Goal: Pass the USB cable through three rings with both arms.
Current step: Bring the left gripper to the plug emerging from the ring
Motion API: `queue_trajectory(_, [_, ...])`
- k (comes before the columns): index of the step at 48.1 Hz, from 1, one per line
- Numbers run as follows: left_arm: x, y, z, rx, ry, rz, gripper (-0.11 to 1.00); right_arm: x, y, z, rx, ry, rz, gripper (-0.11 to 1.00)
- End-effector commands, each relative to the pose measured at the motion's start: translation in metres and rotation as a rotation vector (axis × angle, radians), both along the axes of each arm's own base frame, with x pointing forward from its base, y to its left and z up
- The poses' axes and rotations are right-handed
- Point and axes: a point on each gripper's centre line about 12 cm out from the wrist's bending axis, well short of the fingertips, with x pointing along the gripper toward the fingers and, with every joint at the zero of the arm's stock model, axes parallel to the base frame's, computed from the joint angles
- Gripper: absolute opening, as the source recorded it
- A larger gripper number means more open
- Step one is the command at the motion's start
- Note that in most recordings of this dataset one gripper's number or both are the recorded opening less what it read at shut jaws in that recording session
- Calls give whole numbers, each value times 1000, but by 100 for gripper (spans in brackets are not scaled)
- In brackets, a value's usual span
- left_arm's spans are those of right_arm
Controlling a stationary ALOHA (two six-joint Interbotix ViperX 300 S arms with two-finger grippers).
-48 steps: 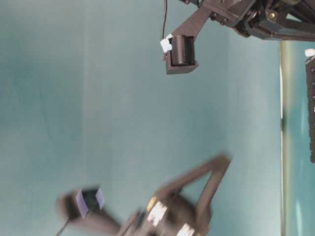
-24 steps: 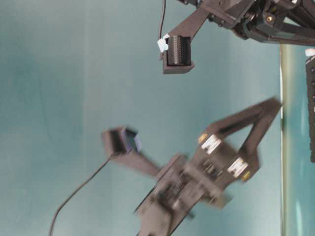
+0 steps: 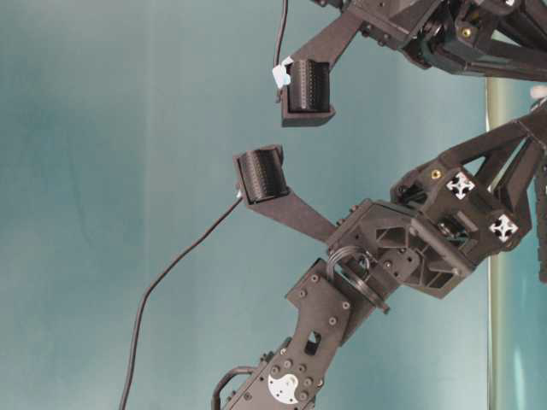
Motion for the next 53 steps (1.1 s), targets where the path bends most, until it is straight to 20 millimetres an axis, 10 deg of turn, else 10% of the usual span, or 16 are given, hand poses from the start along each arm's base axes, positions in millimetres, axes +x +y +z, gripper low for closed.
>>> queue_trajectory(1, [1, 0, 2, -4, 0, 3, 83, 3, 1, 7, 5, -30, -3, -7])
queue_trajectory(41, [5, 0, -18, -12, 51, 5, 81, 4, 1, 8, 6, -45, 0, -7])
queue_trajectory(53, [5, -2, -19, -12, 53, 2, 54, 4, 1, 8, 6, -45, 0, -7])
